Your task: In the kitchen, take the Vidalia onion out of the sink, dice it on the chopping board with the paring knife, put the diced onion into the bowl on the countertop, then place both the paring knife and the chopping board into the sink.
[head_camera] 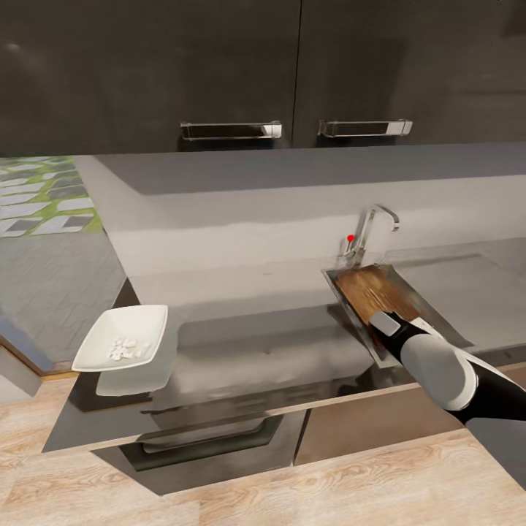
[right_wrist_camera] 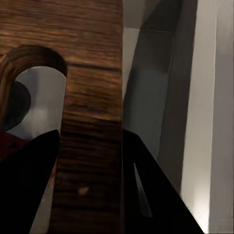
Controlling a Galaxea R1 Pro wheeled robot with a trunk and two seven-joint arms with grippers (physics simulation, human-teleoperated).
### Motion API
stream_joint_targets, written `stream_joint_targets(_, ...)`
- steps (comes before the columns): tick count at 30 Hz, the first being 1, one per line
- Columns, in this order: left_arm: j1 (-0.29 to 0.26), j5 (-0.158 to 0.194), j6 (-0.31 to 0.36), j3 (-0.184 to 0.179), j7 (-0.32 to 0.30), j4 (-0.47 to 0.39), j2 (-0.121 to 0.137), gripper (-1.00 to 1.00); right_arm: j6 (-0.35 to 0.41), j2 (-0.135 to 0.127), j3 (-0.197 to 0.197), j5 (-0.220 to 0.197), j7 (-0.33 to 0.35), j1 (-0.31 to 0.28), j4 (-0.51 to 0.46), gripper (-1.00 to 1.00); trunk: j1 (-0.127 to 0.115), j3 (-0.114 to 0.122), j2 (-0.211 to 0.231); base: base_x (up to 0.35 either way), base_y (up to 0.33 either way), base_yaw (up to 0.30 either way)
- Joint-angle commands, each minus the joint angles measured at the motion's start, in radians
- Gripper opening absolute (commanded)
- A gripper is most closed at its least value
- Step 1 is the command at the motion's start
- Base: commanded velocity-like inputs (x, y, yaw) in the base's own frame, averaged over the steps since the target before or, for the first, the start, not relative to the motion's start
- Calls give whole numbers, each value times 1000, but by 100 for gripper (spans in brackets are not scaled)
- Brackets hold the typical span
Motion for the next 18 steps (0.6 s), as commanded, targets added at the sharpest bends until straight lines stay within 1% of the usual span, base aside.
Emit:
stream_joint_targets(1,-2,4,-4,-8,3,4,-1,100,21,-2,2,-3,1,-1,-1,-100,1,-2,-2,0,0,0)
stream_joint_targets(3,-2,4,-3,-8,3,4,-1,100,55,-3,2,-3,1,0,-2,-100,1,-2,-2,0,0,0)
stream_joint_targets(6,-2,4,-3,-8,3,4,-1,100,71,-4,2,-3,2,0,-2,-100,1,-2,-2,0,0,0)
stream_joint_targets(15,-2,4,-3,-9,3,4,-1,100,75,-12,-2,-7,2,2,-6,-100,1,-2,-2,0,0,0)
stream_joint_targets(18,-2,4,-3,-9,3,4,-1,100,74,-25,-1,-8,2,2,-7,-100,1,-2,-2,0,0,0)
